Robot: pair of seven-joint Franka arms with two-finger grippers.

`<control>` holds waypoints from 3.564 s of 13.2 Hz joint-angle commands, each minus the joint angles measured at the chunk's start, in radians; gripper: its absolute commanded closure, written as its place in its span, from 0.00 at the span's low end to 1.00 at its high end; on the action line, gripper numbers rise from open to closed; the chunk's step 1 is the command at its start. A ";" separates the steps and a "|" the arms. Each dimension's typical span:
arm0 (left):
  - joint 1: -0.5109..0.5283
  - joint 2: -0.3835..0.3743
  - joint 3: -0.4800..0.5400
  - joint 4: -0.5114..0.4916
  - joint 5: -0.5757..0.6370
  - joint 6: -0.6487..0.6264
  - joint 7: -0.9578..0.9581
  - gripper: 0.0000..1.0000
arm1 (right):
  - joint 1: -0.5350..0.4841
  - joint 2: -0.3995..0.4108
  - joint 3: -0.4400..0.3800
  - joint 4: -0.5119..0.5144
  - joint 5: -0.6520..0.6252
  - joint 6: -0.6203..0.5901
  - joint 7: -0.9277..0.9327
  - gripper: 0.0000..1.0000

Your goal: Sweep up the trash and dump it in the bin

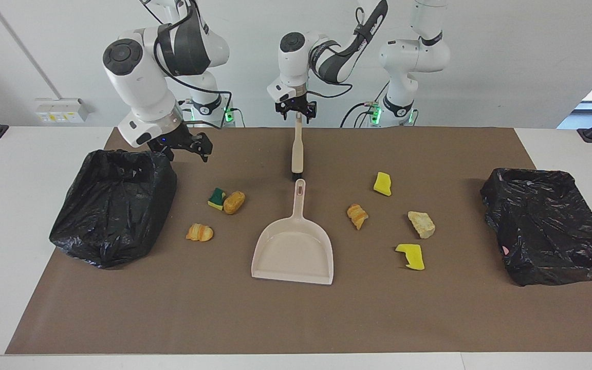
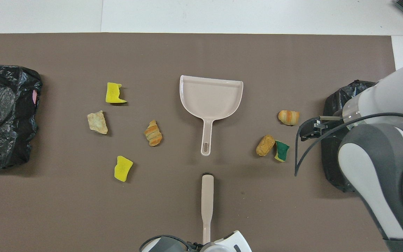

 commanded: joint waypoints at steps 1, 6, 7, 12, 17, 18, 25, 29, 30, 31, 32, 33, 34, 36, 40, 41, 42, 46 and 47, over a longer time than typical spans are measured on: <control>-0.015 -0.012 0.004 -0.020 -0.012 -0.015 -0.010 0.24 | 0.022 0.041 0.001 0.029 0.035 0.031 0.041 0.00; -0.015 -0.013 0.005 -0.026 -0.012 -0.034 -0.010 0.57 | 0.029 0.046 0.001 0.029 0.037 0.048 0.043 0.00; -0.014 -0.013 0.005 -0.026 -0.012 -0.037 -0.010 0.61 | 0.029 0.046 0.001 0.026 0.037 0.049 0.043 0.00; 0.061 -0.029 0.010 -0.010 -0.003 -0.103 0.003 0.96 | 0.039 0.044 0.001 0.023 0.037 0.049 0.044 0.00; 0.100 -0.079 0.135 0.048 0.023 -0.283 0.096 1.00 | 0.090 0.053 0.001 0.041 0.035 0.046 0.095 0.00; 0.100 -0.093 0.181 0.062 0.026 -0.308 0.107 1.00 | 0.119 0.072 0.001 0.055 0.037 0.046 0.113 0.00; 0.103 -0.057 0.551 0.138 0.208 -0.298 0.408 1.00 | 0.272 0.165 0.001 0.095 0.066 0.100 0.331 0.00; 0.108 0.006 0.759 0.172 0.261 -0.233 0.619 1.00 | 0.305 0.214 0.002 0.100 0.164 0.224 0.432 0.00; 0.108 0.031 0.814 0.198 0.262 -0.233 0.660 1.00 | 0.305 0.239 0.002 0.112 0.175 0.256 0.454 0.00; 0.106 0.052 0.867 0.233 0.271 -0.241 0.694 1.00 | 0.325 0.276 0.002 0.145 0.175 0.275 0.481 0.00; 0.106 0.078 0.901 0.264 0.293 -0.242 0.746 1.00 | 0.347 0.325 0.002 0.191 0.169 0.278 0.507 0.00; 0.106 0.092 0.943 0.273 0.297 -0.232 0.792 1.00 | 0.357 0.369 0.002 0.231 0.167 0.279 0.524 0.00; 0.106 0.114 0.965 0.286 0.297 -0.232 0.800 1.00 | 0.371 0.400 0.002 0.245 0.163 0.295 0.534 0.00; 0.109 0.167 1.002 0.315 0.299 -0.229 0.814 1.00 | 0.388 0.411 0.002 0.216 0.150 0.367 0.534 0.00; 0.131 0.236 1.013 0.332 0.374 -0.206 0.935 1.00 | 0.389 0.409 0.002 0.155 0.132 0.368 0.523 0.00; 0.129 0.240 1.013 0.320 0.373 -0.184 0.935 1.00 | 0.391 0.412 0.001 0.150 0.130 0.373 0.526 0.00; 0.128 0.235 1.010 0.313 0.373 -0.187 0.937 1.00 | 0.391 0.415 0.001 0.149 0.130 0.375 0.526 0.00; 0.106 0.212 0.984 0.257 0.371 -0.170 0.941 1.00 | 0.386 0.416 0.001 0.150 0.130 0.378 0.531 0.78; 0.105 0.209 0.967 0.257 0.373 -0.190 0.966 1.00 | 0.389 0.416 0.001 0.152 0.132 0.379 0.541 1.00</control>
